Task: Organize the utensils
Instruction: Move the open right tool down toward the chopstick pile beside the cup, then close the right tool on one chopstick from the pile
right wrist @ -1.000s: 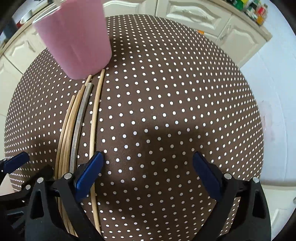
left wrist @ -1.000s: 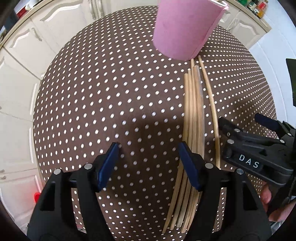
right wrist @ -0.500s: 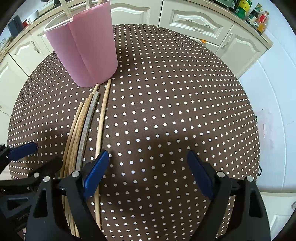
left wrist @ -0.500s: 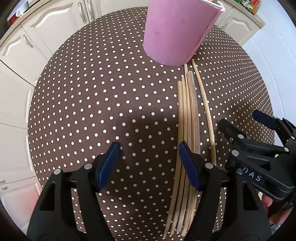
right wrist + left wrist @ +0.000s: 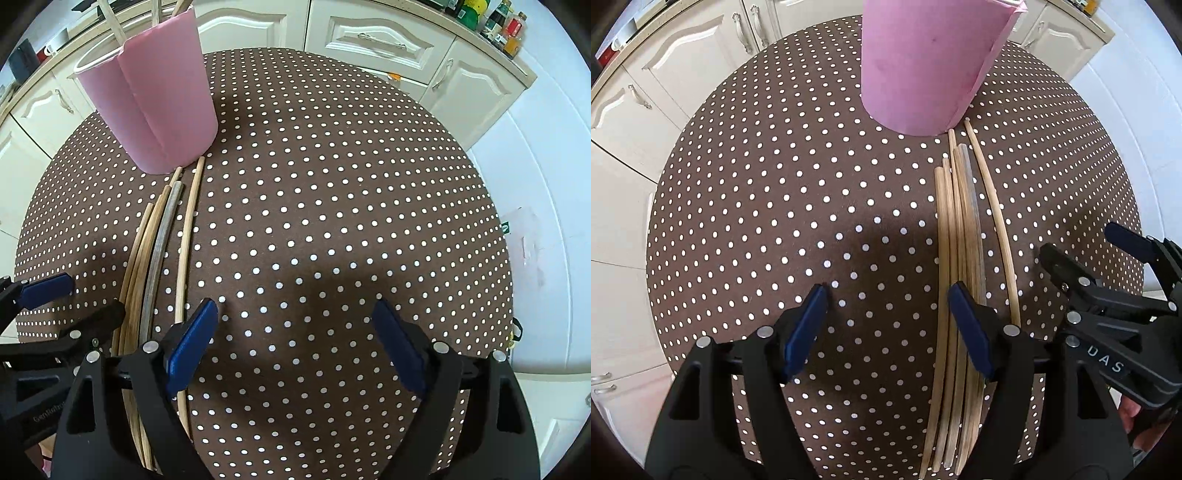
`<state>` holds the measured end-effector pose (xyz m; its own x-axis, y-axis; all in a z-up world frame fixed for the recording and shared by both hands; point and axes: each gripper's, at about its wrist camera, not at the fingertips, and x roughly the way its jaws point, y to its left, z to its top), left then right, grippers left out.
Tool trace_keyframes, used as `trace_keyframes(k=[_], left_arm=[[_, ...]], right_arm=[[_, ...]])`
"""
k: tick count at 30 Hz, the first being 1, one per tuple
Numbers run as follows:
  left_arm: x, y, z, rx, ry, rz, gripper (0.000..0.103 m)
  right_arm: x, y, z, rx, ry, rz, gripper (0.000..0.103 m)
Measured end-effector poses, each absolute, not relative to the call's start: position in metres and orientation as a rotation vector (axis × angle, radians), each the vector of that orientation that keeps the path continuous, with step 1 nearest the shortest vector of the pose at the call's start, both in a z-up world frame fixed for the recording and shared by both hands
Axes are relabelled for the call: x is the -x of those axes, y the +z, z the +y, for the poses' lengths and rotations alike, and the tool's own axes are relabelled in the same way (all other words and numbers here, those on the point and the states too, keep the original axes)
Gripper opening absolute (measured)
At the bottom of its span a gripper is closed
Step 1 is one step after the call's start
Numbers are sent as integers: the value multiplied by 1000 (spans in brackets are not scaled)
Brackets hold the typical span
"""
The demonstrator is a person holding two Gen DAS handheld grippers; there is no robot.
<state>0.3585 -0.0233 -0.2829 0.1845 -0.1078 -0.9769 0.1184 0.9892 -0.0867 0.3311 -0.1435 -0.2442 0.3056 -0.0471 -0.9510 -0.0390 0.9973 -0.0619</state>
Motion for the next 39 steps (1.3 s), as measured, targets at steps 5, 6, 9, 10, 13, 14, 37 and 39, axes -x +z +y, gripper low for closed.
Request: trace_keyframes(k=[5,6,9,10,13,14,37,39], left_arm=[[-362,-284,-17,-12,-133,1403,72],[-371,-282,-16,-21,-127,1408,73],[-379,-283,-15,-13,-124,1428,73],[-383,-284,-15,-8,-115,1434,74],[-394,-283,-15,-8,-101,1474,75],[-397,-282,-16,-17,-93,1479,75],[-398,-282,21,122,-96,1359,6],[-391,-282,28,147,-91,1356,6]], right_arm=[[-331,-238,-157,69,-17,1258,83],[-331,-239,-157,67,-16,1258,83],[-334,-240,-150,72,-14,1266,83],[-335,-244,-145,74,-13,1270,83],[-336,-244,-144,77,-17,1270,83],[-335,-243,-143,83,-15,1269,83],[-341,-252,-97,86,143,1285,67],[-343,-251,-93,95,162,1282,60]])
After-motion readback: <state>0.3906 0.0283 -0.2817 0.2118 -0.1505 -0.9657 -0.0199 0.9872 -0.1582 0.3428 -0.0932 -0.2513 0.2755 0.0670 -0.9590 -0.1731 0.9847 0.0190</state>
